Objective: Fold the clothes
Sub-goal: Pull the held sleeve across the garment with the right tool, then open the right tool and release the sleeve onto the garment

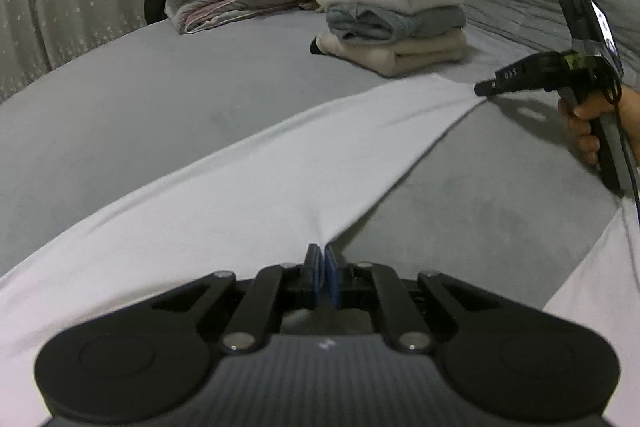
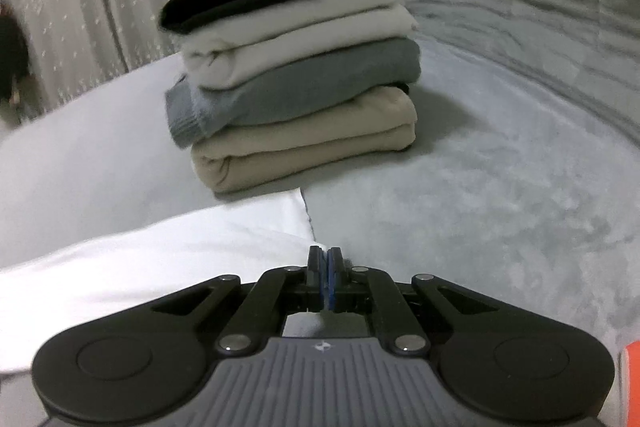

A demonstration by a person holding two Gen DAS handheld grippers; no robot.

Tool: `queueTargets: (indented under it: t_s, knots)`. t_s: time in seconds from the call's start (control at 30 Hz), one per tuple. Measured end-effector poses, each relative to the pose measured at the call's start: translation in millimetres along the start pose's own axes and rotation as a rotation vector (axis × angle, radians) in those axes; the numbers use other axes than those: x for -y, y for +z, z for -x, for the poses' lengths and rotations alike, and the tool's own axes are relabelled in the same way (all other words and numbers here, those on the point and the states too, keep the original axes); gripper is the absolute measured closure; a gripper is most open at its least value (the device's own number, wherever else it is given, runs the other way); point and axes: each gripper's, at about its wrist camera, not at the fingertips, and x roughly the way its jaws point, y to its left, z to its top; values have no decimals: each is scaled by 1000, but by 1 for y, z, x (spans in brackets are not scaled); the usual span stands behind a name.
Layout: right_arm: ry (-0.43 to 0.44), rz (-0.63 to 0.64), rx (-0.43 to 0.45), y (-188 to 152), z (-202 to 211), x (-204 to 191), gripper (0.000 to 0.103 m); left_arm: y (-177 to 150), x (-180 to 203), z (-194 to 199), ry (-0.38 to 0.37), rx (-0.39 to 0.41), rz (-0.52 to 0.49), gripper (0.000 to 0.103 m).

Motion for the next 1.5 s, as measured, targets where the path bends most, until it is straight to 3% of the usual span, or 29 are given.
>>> queueTargets:
  t_s: [0.2,0.27,0.3,0.33,0.4,0.47,0.6,0.73,0.97,1.3,1.5]
  knots:
    - [-24,75,0,-1,4,-9,99,-1,-3,6,-12,-1,-2,98]
    - [-22,84,-15,0,5,-9,98,-2,-4,7,-10,3,-3,93]
    - [-16,77,-17,1,7,-9,93,-3,-6,9,-8,8,2,89]
    - [-10,70,-18,2,8,-8,89,-3,-7,12,-6,17,15,73]
    - [2,62,-12,3,13,-9,68,-4,-11,19,0,36,42,49]
    - [18,69,0,5,18,-14,62,-6,-17,27,18,53,72,45]
    - [69,104,-2,2,26,-35,58,-14,-34,43,63,74,126,35]
    - [130,134,-13,-2,33,-58,54,-26,-61,62,115,79,193,34]
    - [248,179,-52,-18,42,-116,51,-62,-123,99,275,86,345,34]
    - [388,383,-73,-48,59,-215,51,-105,-201,133,511,48,451,34]
    - [427,520,-46,-43,44,-259,52,-117,-264,144,631,50,558,35]
